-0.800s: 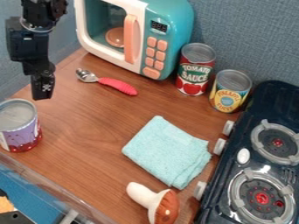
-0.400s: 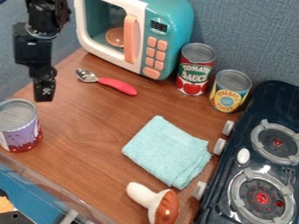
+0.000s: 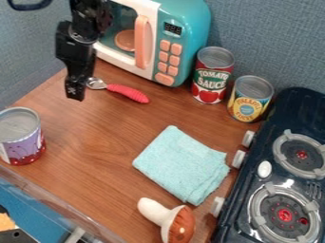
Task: Move the spoon to the bottom part of the table between the can and the towel
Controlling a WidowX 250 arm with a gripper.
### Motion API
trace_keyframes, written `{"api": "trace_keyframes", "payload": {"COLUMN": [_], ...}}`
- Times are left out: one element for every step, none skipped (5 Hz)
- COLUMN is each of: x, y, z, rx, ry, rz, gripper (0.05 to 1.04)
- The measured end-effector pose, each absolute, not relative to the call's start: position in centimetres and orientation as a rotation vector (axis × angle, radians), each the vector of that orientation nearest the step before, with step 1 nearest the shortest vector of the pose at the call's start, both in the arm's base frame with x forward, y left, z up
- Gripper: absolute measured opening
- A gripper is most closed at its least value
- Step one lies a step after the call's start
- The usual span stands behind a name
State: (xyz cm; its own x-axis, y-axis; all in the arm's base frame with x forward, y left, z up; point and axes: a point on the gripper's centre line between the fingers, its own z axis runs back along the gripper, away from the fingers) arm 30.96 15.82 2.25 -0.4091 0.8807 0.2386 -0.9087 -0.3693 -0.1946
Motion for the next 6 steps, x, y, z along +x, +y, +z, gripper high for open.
{"api": "trace_keyframes", "payload": {"x": [33.1, 35.0, 36.3, 37.2, 37.7, 38.2], "y": [15.5, 15.0, 14.9, 14.8, 14.3, 14.2], "z": [0.7, -0.2, -0.4, -0.6, -1.8, -1.9], "rx": [0.044, -0.028, -0.058, -0.075, -0.077, -0.083], "ry": [-0.353, -0.341, -0.347, -0.351, -0.336, -0.343], "rz": [1.713, 1.479, 1.402, 1.365, 1.334, 1.331], "gripper": [1.001, 1.001, 1.001, 1.001, 1.000, 1.001]}}
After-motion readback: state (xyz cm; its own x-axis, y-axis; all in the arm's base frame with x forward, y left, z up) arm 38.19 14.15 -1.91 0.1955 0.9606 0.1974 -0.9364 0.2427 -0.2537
